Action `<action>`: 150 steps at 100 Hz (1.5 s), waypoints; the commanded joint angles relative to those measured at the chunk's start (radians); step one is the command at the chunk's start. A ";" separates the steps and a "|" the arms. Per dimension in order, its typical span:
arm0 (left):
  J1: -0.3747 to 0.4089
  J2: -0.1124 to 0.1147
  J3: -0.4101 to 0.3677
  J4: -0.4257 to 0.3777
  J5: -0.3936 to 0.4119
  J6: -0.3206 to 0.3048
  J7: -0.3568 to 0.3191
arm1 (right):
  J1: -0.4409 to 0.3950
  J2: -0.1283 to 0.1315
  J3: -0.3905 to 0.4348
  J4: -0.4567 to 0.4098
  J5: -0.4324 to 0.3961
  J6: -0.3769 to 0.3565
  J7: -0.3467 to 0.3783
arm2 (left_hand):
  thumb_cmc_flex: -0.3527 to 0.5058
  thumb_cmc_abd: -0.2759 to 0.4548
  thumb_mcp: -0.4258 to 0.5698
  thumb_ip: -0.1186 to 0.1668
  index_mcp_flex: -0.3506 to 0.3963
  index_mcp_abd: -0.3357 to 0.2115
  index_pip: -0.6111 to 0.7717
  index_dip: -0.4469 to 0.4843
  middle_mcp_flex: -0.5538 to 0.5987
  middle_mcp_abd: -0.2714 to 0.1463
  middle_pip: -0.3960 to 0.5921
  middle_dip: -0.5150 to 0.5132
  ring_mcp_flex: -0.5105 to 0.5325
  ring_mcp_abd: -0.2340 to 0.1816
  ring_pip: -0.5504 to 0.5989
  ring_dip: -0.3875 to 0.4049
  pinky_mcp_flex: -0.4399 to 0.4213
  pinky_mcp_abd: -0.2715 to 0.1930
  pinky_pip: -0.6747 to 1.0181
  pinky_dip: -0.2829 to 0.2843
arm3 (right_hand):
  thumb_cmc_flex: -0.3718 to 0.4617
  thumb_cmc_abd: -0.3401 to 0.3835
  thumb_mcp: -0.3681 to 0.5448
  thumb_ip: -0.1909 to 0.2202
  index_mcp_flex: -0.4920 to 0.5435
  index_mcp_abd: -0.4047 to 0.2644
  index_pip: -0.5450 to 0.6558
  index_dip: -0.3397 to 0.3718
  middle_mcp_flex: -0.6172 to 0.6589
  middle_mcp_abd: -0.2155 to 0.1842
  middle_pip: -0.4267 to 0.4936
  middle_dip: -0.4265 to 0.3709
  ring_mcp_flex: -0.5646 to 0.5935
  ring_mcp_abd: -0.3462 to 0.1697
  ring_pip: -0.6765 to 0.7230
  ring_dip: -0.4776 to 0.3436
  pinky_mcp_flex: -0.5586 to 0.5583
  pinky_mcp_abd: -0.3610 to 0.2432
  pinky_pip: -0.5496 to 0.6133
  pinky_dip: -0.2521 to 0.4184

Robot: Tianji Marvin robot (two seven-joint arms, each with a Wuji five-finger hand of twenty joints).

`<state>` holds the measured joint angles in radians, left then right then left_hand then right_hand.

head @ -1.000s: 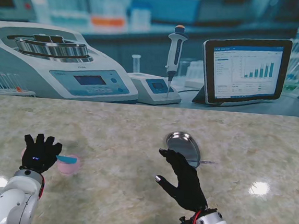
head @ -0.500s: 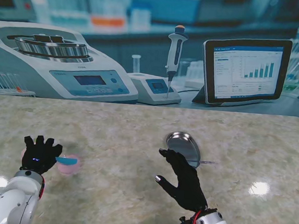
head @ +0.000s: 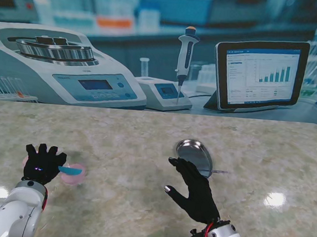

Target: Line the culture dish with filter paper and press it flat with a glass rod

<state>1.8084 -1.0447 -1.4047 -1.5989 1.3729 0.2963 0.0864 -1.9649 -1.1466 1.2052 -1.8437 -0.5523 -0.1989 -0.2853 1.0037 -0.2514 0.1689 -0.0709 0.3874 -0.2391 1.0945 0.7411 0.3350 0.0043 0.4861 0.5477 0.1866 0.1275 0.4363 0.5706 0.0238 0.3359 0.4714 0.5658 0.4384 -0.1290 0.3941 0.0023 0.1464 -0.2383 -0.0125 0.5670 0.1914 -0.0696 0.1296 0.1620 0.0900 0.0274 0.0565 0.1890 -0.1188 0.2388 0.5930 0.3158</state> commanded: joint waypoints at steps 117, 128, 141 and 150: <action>-0.014 0.004 0.006 0.003 0.024 0.014 -0.046 | -0.010 -0.003 -0.002 -0.006 0.002 0.008 0.004 | 0.008 0.042 -0.027 0.027 -0.179 0.002 -0.150 -0.183 -0.127 -0.041 -0.017 -0.017 -0.050 -0.025 -0.037 -0.003 -0.030 -0.023 0.008 -0.004 | 0.007 0.017 -0.007 0.016 -0.010 -0.012 0.000 0.009 -0.018 -0.014 0.003 0.004 0.003 -0.012 0.019 -0.005 -0.009 0.000 0.017 -0.002; -0.010 0.003 0.000 -0.003 0.012 0.008 -0.049 | -0.009 -0.003 -0.002 -0.006 0.001 0.008 0.003 | -0.113 0.067 0.067 0.021 -0.179 0.042 -0.272 -0.250 -0.127 -0.038 -0.080 -0.055 -0.058 -0.023 -0.060 -0.010 -0.035 -0.024 -0.020 -0.005 | 0.007 0.017 -0.007 0.016 -0.010 -0.012 -0.001 0.009 -0.018 -0.016 0.003 0.004 0.003 -0.012 0.019 -0.005 -0.010 0.000 0.017 -0.002; 0.006 0.000 -0.018 -0.022 -0.017 -0.013 -0.048 | -0.009 -0.003 -0.002 -0.005 0.001 0.008 0.005 | -0.251 0.098 0.096 0.032 -0.174 0.070 -0.438 -0.331 -0.132 -0.035 -0.157 -0.097 -0.066 -0.018 -0.103 -0.032 -0.045 -0.022 -0.063 -0.015 | 0.007 0.017 -0.006 0.016 -0.010 -0.014 0.000 0.009 -0.018 -0.015 0.004 0.005 0.004 -0.011 0.019 -0.005 -0.010 0.001 0.016 -0.002; 0.024 -0.004 -0.037 -0.044 -0.046 -0.035 -0.036 | -0.009 -0.003 -0.002 -0.005 0.001 0.008 0.005 | -0.295 0.117 0.074 0.033 -0.171 0.085 -0.521 -0.389 -0.135 -0.035 -0.189 -0.117 -0.067 -0.014 -0.129 -0.041 -0.048 -0.025 -0.085 -0.014 | 0.008 0.016 -0.006 0.016 -0.010 -0.014 0.000 0.009 -0.017 -0.016 0.004 0.005 0.003 -0.012 0.019 -0.005 -0.010 0.001 0.016 -0.002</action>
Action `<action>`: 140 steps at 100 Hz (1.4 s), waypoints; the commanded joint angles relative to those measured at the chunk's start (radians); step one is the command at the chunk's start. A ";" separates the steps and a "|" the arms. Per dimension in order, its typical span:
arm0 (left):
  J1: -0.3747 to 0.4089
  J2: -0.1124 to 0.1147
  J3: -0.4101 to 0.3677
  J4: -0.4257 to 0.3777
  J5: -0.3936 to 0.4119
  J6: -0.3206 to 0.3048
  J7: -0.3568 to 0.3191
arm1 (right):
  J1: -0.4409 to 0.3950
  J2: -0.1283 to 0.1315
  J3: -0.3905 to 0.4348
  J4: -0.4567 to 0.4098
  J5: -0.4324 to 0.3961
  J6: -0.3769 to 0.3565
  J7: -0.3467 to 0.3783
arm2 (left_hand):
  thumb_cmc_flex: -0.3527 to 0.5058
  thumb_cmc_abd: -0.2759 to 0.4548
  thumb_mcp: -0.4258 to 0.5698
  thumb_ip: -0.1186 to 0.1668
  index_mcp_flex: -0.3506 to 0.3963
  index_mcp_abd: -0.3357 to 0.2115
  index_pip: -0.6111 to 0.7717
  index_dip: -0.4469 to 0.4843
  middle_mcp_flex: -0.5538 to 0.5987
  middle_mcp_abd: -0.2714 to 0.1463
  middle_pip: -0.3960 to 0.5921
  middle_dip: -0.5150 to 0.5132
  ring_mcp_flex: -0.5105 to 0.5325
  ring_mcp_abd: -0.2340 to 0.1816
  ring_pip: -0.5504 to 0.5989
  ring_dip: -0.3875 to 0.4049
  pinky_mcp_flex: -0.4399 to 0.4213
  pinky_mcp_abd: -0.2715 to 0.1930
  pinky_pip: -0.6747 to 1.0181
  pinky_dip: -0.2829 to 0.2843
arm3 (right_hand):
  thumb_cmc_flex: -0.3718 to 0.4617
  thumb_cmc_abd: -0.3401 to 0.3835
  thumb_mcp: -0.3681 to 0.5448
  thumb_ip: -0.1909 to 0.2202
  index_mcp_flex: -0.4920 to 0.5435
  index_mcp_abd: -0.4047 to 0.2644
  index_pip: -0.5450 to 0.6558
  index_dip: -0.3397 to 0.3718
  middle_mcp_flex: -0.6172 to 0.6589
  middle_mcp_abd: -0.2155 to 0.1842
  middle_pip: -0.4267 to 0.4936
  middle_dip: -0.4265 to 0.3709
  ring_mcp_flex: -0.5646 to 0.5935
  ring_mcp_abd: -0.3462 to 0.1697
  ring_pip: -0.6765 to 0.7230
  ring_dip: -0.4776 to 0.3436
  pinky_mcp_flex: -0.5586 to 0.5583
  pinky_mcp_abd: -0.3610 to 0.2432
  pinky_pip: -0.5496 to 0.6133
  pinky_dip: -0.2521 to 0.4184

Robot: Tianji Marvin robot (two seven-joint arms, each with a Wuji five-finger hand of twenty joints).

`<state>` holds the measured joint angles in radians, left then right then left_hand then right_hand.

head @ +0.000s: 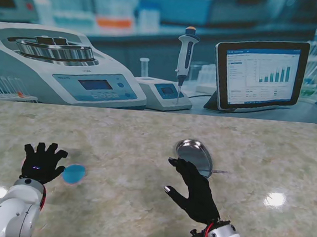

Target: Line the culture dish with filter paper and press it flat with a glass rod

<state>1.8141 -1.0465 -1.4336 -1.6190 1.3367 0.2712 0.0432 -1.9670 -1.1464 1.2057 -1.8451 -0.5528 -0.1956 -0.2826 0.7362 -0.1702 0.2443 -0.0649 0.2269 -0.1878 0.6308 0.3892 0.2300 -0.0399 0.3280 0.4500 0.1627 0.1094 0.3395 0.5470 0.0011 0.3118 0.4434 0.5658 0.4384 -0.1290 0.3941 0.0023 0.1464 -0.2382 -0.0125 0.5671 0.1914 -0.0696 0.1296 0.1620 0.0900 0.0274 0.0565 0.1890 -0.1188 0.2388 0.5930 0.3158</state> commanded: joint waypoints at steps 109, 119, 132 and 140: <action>0.340 -0.075 -0.084 -0.390 -0.675 -0.417 0.070 | 0.027 0.012 -0.025 -0.037 -0.063 0.049 0.048 | 0.007 0.149 -0.230 0.053 -0.014 0.077 -0.380 -0.205 -0.061 0.027 -0.164 -0.103 -0.048 0.011 -0.254 -0.056 -0.070 0.013 -0.293 0.006 | 0.038 0.014 -0.001 0.028 -0.010 -0.013 0.001 0.014 -0.015 -0.014 0.010 0.005 0.005 -0.012 0.022 -0.004 -0.009 -0.002 0.019 0.000; 0.352 -0.078 -0.069 -0.399 -0.699 -0.426 0.079 | 0.028 0.016 -0.025 -0.042 -0.074 0.055 0.059 | 0.008 0.151 -0.234 0.054 -0.012 0.069 -0.374 -0.203 -0.065 0.028 -0.169 -0.099 -0.054 0.010 -0.256 -0.055 -0.075 0.013 -0.296 0.008 | 0.043 0.014 -0.001 0.029 -0.010 -0.012 0.003 0.016 -0.010 -0.014 0.019 0.008 0.008 -0.013 0.027 -0.002 -0.006 -0.003 0.023 0.002; 0.366 -0.079 -0.053 -0.411 -0.702 -0.425 0.086 | 0.026 0.020 -0.016 -0.053 -0.095 0.068 0.073 | 0.011 0.154 -0.238 0.055 -0.014 0.068 -0.362 -0.197 -0.069 0.027 -0.180 -0.094 -0.064 0.007 -0.259 -0.054 -0.084 0.010 -0.301 0.011 | 0.088 0.010 0.020 0.046 -0.010 -0.012 0.009 0.027 -0.008 -0.014 0.034 0.011 0.011 -0.015 0.037 0.000 -0.005 -0.004 0.029 0.004; 0.367 -0.080 -0.042 -0.410 -0.683 -0.427 0.111 | 0.022 0.024 -0.003 -0.063 -0.116 0.080 0.087 | 0.014 0.155 -0.239 0.056 -0.021 0.068 -0.362 -0.196 -0.071 0.025 -0.186 -0.092 -0.066 0.003 -0.260 -0.054 -0.086 0.006 -0.303 0.012 | 0.120 0.003 0.046 0.102 -0.014 -0.013 0.016 0.057 -0.009 -0.015 0.053 0.007 0.011 -0.016 0.046 -0.002 -0.005 -0.004 0.040 0.003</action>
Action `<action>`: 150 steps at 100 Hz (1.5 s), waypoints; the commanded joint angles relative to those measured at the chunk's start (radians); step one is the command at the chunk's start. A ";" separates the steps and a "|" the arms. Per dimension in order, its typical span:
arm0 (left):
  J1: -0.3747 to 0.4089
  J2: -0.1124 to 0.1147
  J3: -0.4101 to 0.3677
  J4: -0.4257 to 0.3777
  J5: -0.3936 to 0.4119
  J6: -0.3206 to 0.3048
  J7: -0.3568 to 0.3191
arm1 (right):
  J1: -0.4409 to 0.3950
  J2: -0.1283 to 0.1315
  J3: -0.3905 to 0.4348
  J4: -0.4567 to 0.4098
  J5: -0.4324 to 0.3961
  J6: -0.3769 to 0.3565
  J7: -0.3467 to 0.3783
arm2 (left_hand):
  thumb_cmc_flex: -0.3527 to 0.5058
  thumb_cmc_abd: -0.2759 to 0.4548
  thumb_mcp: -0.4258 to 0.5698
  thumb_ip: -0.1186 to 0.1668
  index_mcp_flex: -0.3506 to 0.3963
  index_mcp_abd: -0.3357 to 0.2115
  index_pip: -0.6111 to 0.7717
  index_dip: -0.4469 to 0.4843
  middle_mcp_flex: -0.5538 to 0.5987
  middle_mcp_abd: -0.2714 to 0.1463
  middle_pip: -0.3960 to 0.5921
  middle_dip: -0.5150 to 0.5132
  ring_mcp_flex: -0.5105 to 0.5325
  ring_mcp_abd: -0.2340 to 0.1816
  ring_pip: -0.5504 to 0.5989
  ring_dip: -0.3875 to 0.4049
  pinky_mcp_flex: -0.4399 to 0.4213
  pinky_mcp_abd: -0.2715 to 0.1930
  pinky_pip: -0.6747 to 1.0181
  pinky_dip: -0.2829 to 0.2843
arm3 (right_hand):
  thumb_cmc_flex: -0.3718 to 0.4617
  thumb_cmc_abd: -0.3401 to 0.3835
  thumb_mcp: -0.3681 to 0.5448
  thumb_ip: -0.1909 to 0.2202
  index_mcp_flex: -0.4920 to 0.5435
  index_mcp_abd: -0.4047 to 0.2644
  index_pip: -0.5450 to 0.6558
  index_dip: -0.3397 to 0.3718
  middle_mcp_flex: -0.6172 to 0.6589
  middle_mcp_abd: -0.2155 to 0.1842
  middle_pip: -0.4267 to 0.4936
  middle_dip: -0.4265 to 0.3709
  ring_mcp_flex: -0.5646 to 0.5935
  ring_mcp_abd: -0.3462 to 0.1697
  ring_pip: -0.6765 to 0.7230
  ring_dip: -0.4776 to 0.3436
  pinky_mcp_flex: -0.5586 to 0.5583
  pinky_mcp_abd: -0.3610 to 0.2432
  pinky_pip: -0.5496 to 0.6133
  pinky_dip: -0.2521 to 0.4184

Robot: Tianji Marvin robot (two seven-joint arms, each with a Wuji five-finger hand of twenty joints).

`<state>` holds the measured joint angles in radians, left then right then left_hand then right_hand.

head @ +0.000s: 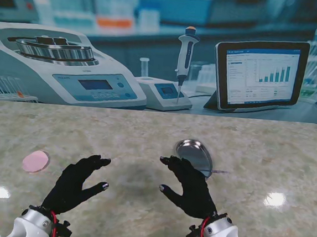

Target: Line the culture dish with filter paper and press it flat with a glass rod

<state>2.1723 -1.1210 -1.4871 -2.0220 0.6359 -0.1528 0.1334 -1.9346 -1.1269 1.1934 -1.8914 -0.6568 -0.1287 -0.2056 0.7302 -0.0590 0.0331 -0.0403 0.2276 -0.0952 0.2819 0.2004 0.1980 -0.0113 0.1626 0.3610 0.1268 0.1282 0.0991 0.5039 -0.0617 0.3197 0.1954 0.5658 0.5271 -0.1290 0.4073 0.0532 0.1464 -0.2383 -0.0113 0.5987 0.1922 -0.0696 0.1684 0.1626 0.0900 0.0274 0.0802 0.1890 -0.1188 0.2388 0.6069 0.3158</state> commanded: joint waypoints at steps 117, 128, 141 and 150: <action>0.020 -0.006 0.020 0.017 0.024 -0.051 0.038 | 0.186 0.073 0.186 0.115 -0.274 0.165 0.371 | 0.034 0.044 -0.036 0.032 -0.023 -0.012 0.005 0.000 -0.036 -0.001 -0.022 0.010 -0.032 -0.015 -0.020 -0.012 -0.029 -0.003 -0.068 0.014 | -0.056 -0.060 0.161 -0.035 0.113 0.062 0.429 0.021 0.149 0.082 0.325 0.136 0.180 0.056 0.263 0.094 0.077 0.025 0.276 0.014; 0.019 -0.006 0.019 0.017 0.024 -0.054 0.040 | 0.221 0.079 0.177 0.153 -0.288 0.171 0.394 | 0.036 0.044 -0.036 0.032 -0.023 -0.012 0.005 0.000 -0.037 0.001 -0.023 0.010 -0.032 -0.014 -0.020 -0.012 -0.030 -0.003 -0.068 0.015 | -0.053 -0.067 0.188 -0.026 0.120 0.041 0.444 0.018 0.161 0.090 0.336 0.143 0.190 0.059 0.271 0.096 0.086 0.025 0.288 0.010; 0.019 -0.006 0.019 0.017 0.024 -0.054 0.040 | 0.259 0.084 0.163 0.197 -0.305 0.175 0.417 | 0.035 0.044 -0.036 0.032 -0.024 -0.012 0.006 0.000 -0.036 0.001 -0.023 0.011 -0.031 -0.014 -0.020 -0.012 -0.029 -0.003 -0.068 0.015 | -0.047 -0.085 0.231 -0.019 0.122 0.028 0.458 0.014 0.162 0.093 0.353 0.155 0.197 0.063 0.285 0.101 0.097 0.022 0.306 0.007; 0.020 -0.006 0.018 0.017 0.027 -0.053 0.040 | 0.285 0.088 0.148 0.228 -0.318 0.175 0.426 | 0.036 0.043 -0.036 0.032 -0.025 -0.012 0.006 0.000 -0.037 0.001 -0.023 0.011 -0.032 -0.014 -0.020 -0.012 -0.029 -0.003 -0.068 0.015 | -0.034 -0.116 0.290 -0.015 0.116 -0.021 0.475 0.018 0.160 0.095 0.366 0.165 0.204 0.066 0.298 0.106 0.109 0.017 0.325 0.007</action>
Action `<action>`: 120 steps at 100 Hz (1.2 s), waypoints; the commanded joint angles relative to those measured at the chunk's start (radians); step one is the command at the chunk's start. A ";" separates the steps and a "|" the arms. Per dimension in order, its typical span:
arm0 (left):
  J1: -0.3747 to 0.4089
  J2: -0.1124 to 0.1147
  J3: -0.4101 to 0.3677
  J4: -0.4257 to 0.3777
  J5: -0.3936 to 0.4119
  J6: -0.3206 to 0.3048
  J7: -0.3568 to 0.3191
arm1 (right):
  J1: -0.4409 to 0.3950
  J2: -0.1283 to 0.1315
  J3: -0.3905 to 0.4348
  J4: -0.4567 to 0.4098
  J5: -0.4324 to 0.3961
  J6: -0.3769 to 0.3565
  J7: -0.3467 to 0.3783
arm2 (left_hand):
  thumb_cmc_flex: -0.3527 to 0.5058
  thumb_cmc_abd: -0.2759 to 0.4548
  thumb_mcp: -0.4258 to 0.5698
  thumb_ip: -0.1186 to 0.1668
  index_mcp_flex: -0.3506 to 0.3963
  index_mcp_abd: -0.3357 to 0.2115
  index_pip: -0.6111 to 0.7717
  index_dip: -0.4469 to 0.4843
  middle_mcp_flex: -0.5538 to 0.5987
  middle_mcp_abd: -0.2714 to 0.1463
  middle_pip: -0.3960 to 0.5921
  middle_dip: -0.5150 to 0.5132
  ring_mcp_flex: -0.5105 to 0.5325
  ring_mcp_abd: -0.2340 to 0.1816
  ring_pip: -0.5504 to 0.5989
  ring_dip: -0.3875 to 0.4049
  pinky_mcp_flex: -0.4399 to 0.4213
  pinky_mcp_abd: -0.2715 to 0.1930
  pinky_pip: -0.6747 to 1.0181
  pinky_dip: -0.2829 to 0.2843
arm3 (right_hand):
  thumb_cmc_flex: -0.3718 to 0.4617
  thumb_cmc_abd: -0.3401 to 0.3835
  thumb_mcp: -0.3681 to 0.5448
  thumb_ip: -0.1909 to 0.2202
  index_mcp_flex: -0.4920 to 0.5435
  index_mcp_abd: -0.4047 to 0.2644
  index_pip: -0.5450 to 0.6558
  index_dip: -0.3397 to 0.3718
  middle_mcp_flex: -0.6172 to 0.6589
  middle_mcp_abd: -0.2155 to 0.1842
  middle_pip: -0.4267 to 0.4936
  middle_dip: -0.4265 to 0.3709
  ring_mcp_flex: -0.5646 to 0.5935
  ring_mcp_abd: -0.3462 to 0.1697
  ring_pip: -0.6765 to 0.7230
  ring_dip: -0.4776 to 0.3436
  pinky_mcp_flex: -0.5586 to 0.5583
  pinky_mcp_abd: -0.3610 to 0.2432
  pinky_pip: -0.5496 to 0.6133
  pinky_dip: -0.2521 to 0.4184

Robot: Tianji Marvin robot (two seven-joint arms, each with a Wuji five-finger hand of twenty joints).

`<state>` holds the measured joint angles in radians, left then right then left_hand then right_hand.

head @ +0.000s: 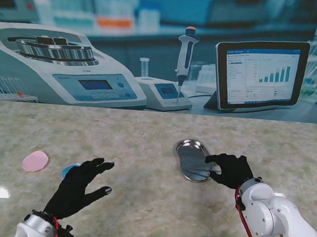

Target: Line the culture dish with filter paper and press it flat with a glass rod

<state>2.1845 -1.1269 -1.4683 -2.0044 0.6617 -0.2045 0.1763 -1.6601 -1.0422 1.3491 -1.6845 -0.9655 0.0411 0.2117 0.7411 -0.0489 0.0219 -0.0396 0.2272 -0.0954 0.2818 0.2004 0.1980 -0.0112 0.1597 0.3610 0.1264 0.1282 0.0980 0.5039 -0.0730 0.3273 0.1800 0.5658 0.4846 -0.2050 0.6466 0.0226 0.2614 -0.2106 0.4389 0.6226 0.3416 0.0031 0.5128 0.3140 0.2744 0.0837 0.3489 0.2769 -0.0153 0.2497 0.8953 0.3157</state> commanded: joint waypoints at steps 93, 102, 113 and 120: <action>0.013 -0.001 -0.012 0.006 0.008 -0.006 0.001 | 0.152 0.015 -0.139 0.227 -0.083 -0.008 -0.045 | 0.026 0.035 -0.025 0.031 -0.028 -0.016 0.014 0.004 -0.036 -0.001 -0.020 0.012 -0.030 -0.014 -0.019 -0.012 -0.017 -0.011 -0.053 0.016 | 0.023 -0.194 0.176 -0.061 -0.060 -0.184 0.058 0.163 -0.008 0.008 0.156 0.120 0.104 0.035 0.172 0.106 0.119 -0.036 0.182 0.121; 0.014 -0.001 -0.013 0.007 0.010 -0.007 0.004 | 0.156 0.015 -0.144 0.234 -0.080 -0.008 -0.053 | 0.027 0.034 -0.025 0.031 -0.028 -0.015 0.015 0.004 -0.036 0.000 -0.020 0.012 -0.031 -0.014 -0.019 -0.012 -0.016 -0.011 -0.052 0.016 | 0.026 -0.195 0.180 -0.063 -0.050 -0.188 0.062 0.180 -0.001 0.006 0.178 0.135 0.113 0.032 0.187 0.116 0.130 -0.038 0.197 0.134; 0.015 -0.001 -0.014 0.007 0.010 -0.008 0.006 | 0.162 0.014 -0.151 0.243 -0.081 -0.010 -0.068 | 0.028 0.034 -0.025 0.031 -0.029 -0.017 0.016 0.005 -0.036 0.000 -0.020 0.012 -0.031 -0.013 -0.019 -0.012 -0.017 -0.011 -0.053 0.016 | 0.040 -0.204 0.192 -0.067 -0.037 -0.187 0.076 0.207 0.016 0.002 0.237 0.180 0.134 0.025 0.228 0.140 0.148 -0.043 0.226 0.159; 0.015 -0.001 -0.014 0.007 0.011 -0.008 0.006 | 0.166 0.013 -0.155 0.250 -0.082 -0.015 -0.080 | 0.029 0.035 -0.025 0.031 -0.030 -0.018 0.017 0.005 -0.037 0.000 -0.020 0.012 -0.031 -0.014 -0.019 -0.012 -0.017 -0.011 -0.053 0.016 | 0.050 -0.214 0.206 -0.072 -0.023 -0.194 0.086 0.215 0.026 -0.004 0.278 0.214 0.147 0.020 0.254 0.154 0.159 -0.047 0.243 0.174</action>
<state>2.1915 -1.1271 -1.4822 -1.9973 0.6711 -0.2093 0.1827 -1.4938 -1.0267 1.1993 -1.4430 -1.0465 0.0289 0.1377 0.7422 -0.0489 0.0215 -0.0395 0.2271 -0.0954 0.2831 0.2004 0.1979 -0.0112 0.1597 0.3610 0.1264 0.1282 0.0980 0.5038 -0.0731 0.3273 0.1798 0.5658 0.5054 -0.3842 0.8174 -0.0257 0.2401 -0.3629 0.5009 0.8170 0.3529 0.0083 0.7511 0.5000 0.3973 0.0985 0.5570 0.4113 0.1366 0.2146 1.0954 0.4561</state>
